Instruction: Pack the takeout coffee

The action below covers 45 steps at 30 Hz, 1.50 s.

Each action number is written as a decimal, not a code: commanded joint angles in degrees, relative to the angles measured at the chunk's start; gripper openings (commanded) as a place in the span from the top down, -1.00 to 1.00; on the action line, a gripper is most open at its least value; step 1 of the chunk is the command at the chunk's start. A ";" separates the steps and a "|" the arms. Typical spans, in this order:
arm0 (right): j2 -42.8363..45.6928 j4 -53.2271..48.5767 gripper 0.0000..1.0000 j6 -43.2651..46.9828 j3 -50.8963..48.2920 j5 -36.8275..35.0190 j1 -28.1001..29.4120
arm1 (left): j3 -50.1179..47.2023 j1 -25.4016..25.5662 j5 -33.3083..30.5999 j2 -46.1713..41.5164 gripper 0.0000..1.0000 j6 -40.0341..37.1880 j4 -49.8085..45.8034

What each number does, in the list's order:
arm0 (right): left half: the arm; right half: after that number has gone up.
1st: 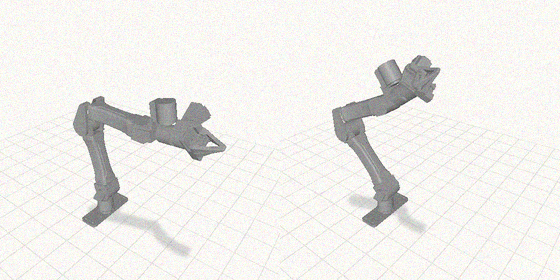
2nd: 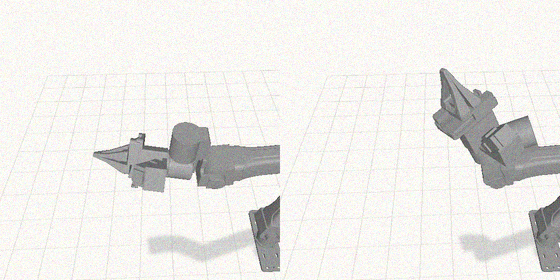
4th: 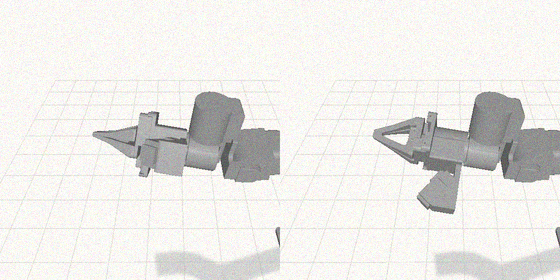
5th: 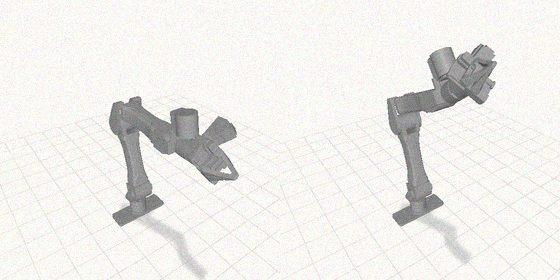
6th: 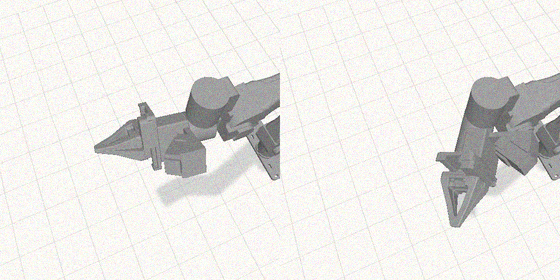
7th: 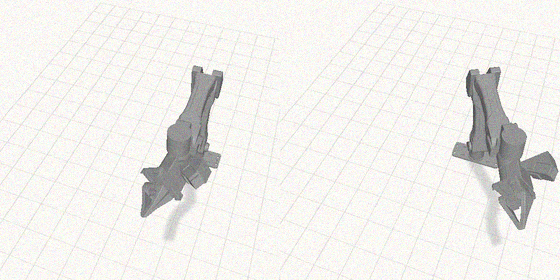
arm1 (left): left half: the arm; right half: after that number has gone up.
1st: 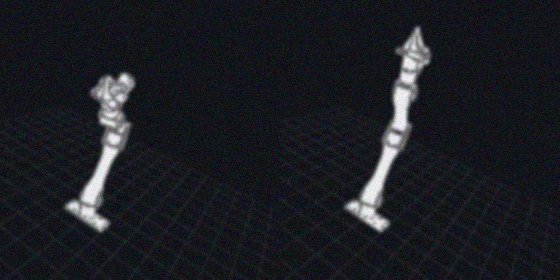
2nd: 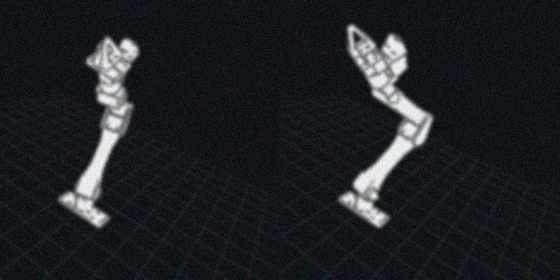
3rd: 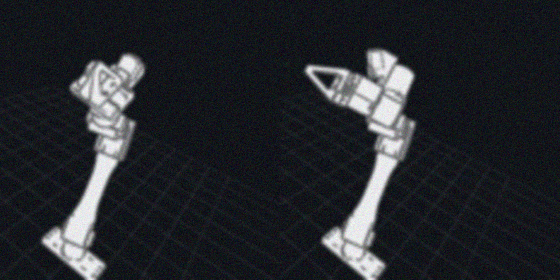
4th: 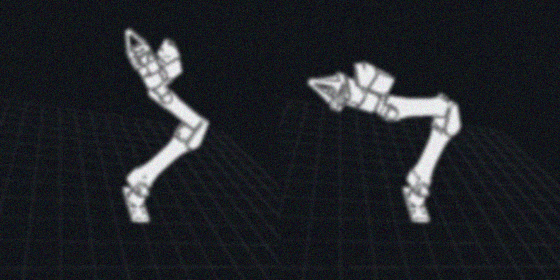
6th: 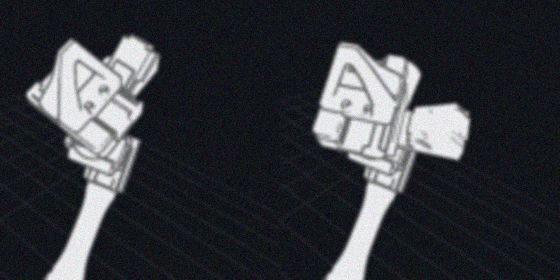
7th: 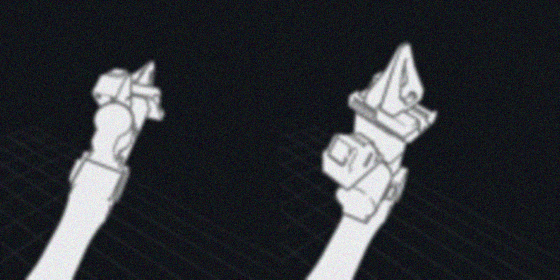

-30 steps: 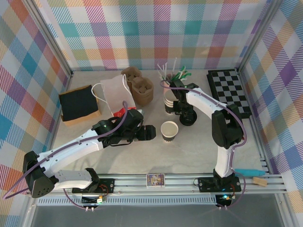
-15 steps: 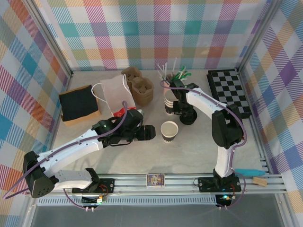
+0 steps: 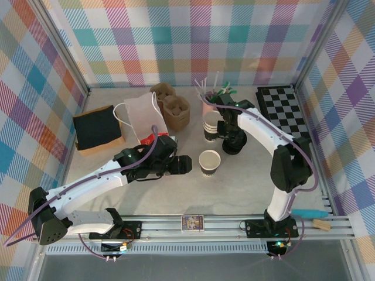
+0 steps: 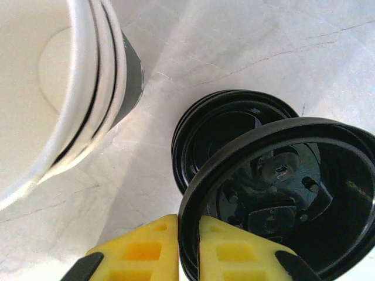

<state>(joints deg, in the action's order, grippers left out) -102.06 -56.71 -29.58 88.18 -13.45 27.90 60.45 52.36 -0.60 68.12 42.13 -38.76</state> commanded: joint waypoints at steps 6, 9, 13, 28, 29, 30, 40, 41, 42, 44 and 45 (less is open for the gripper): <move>15.06 -4.56 0.70 1.89 2.05 12.48 -0.64 | 3.95 -0.68 0.28 -1.41 -0.53 -1.49 2.05; 22.16 -0.57 0.70 1.79 -1.44 22.92 -2.08 | 1.78 -0.64 1.57 -3.18 -0.54 -0.42 9.33; 31.45 7.45 0.70 -0.63 -9.40 35.77 -3.59 | -3.70 -0.68 3.92 -6.35 -0.54 2.33 22.79; 49.24 43.44 0.71 -23.07 -20.68 61.66 -4.70 | -10.28 2.84 6.13 -14.69 -0.58 1.92 50.81; 49.52 45.93 0.71 -25.05 -20.93 62.54 -4.70 | -10.07 2.84 6.31 -14.92 -0.60 1.93 51.60; 49.68 48.59 0.70 -26.88 -21.39 63.11 -4.70 | -10.02 2.82 6.56 -15.06 -0.60 2.14 52.40; 48.46 78.54 0.70 -46.41 -28.41 66.50 -4.70 | -8.90 2.97 11.38 -13.18 -0.62 6.82 64.86; 48.32 79.99 0.70 -47.02 -28.42 66.65 -4.70 | -8.52 3.25 10.95 -13.45 -0.62 5.90 64.09; 48.26 80.59 0.70 -47.51 -28.35 66.79 -4.70 | -8.27 3.51 10.57 -13.72 -0.62 5.22 63.51; 48.10 81.75 0.70 -48.39 -27.90 66.88 -4.70 | -8.63 3.54 9.90 -14.24 -0.62 5.14 63.86; 48.01 82.26 0.70 -48.82 -27.73 66.76 -4.70 | -9.03 3.54 9.56 -14.48 -0.62 5.19 64.11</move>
<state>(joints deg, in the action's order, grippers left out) -54.59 16.58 -74.30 59.66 51.68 23.57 50.09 55.44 8.97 55.00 48.01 21.45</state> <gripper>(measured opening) 0.151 0.812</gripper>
